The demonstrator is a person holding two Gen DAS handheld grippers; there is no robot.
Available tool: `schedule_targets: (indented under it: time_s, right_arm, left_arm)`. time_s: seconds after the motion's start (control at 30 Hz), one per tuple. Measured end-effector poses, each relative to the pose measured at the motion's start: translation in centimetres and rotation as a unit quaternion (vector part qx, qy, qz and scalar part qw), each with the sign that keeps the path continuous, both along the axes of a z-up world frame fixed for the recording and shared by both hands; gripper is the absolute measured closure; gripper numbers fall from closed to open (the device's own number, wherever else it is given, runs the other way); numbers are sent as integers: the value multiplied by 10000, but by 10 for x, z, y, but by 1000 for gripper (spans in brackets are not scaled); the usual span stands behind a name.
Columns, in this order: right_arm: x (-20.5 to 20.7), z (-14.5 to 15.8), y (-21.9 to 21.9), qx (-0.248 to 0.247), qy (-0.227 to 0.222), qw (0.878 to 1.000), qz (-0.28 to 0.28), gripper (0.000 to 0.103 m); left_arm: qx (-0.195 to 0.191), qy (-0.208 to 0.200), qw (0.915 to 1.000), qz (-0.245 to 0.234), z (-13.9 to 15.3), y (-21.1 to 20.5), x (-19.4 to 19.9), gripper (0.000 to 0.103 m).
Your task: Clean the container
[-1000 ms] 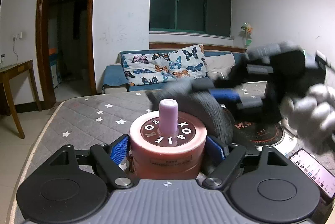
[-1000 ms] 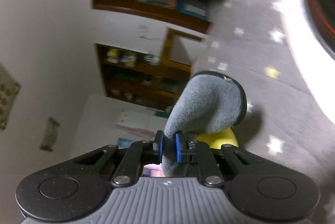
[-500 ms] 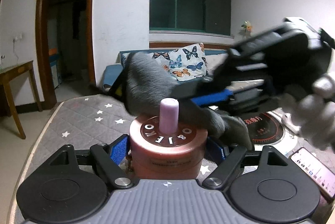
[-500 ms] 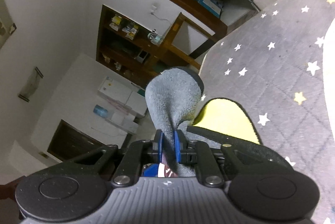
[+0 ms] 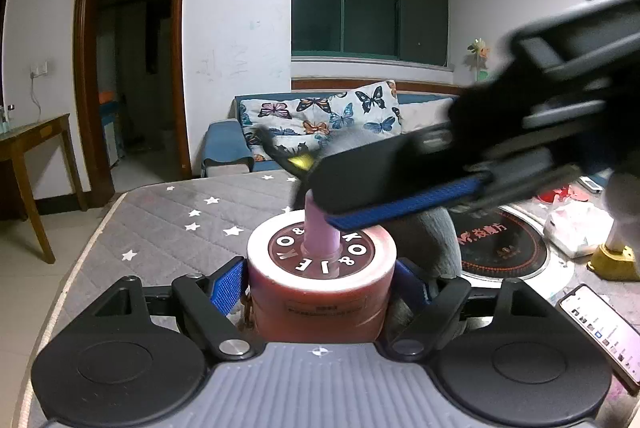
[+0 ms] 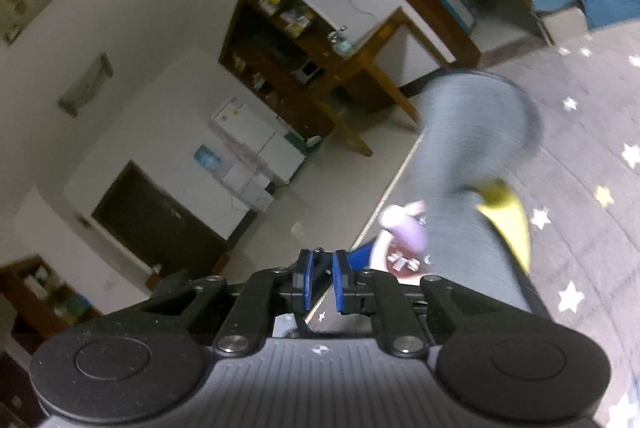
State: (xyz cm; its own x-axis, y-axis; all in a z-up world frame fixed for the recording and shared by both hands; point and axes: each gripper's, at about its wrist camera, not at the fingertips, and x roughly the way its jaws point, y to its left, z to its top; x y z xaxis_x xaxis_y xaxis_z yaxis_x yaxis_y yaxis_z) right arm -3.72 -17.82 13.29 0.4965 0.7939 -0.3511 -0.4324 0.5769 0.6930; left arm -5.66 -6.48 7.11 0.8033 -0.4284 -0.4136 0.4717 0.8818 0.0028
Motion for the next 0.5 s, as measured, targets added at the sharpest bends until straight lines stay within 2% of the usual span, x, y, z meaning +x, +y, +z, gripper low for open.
schedule_targets:
  time_s: [0.07, 0.13, 0.2, 0.3, 0.5]
  right_arm:
    - [-2, 7, 8, -427, -283, 9986, -163, 90]
    - [-11, 13, 7, -589, -561, 9963, -275, 89]
    - [-20, 17, 1, -671, -753, 9937, -482, 67]
    - [-26, 16, -11, -952, -862, 9873, -931, 63]
    - [-13, -23, -40, -1483, -235, 9749, -1644, 59]
  left_arm:
    - [-44, 12, 10000, 1, -1, 2, -1, 21]
    - [-83, 15, 10000, -3, -1, 4, 0, 21]
    - [-73, 3, 10000, -12, -1, 3, -1, 21]
    - [-73, -3, 10000, -25, -3, 5, 0, 21]
    - [-82, 15, 10000, -29, -1, 5, 1, 21]
